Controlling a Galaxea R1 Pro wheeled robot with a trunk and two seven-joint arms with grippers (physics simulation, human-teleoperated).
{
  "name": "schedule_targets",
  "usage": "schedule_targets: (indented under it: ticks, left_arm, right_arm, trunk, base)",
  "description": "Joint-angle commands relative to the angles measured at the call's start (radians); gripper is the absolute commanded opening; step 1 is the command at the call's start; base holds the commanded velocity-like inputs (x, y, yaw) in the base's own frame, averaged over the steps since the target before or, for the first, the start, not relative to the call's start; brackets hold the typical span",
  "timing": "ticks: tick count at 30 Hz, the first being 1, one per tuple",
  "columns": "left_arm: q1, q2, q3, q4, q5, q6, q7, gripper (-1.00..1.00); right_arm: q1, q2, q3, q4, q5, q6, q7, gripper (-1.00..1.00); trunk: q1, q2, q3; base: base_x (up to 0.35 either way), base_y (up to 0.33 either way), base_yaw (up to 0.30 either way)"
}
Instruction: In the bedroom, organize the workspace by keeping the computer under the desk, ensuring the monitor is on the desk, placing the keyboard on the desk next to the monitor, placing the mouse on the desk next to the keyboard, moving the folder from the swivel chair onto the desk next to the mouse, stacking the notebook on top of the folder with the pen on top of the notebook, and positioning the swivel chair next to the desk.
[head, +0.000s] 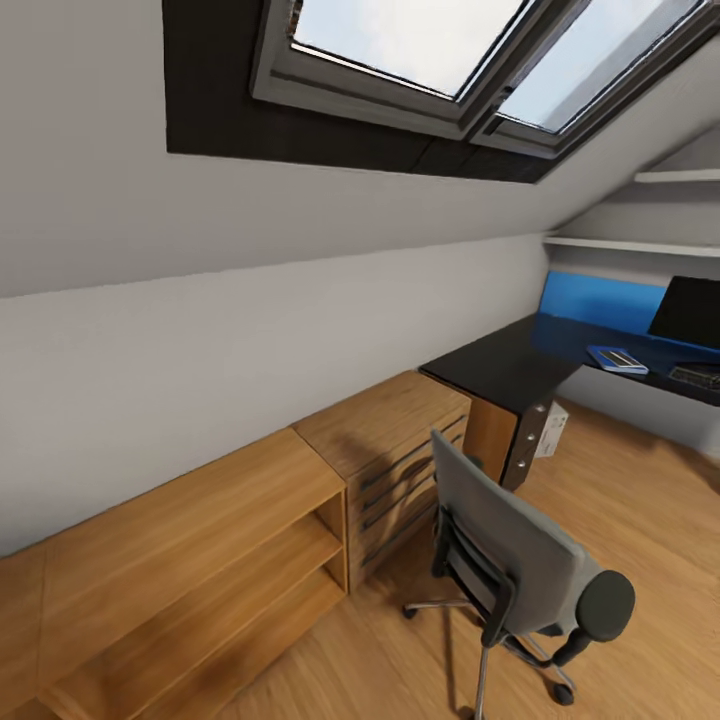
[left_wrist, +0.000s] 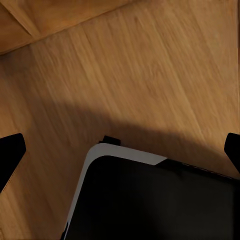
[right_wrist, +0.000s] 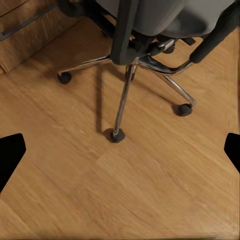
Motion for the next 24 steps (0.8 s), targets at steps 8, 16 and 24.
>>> schedule_targets:
  ticks: [8,16,24]
  left_arm:
    - [0.0,0.002,-0.008,-0.001,0.002,-0.002,0.008,1.0]
    - [0.0,0.001,-0.008,-0.001,0.002,-0.002,0.008,1.0]
    - [0.0,0.0,-0.009,-0.001,0.002,-0.002,0.008,1.0]
  right_arm:
    - [-0.001,0.0,0.009,0.0,0.002,-0.002,-0.009,1.0]
    - [-0.001,0.0,0.01,0.0,0.003,-0.002,-0.009,1.0]
    - [-0.001,0.0,0.01,0.0,0.003,-0.002,-0.009,1.0]
  trunk:
    - [0.001,-0.002,-0.002]
    - [0.001,-0.002,-0.002]
    - [0.001,-0.002,-0.007]
  base:
    - [0.023,0.078,-0.293]
    - [0.002,0.214,-0.293]
    - [0.0,0.056,-0.265]
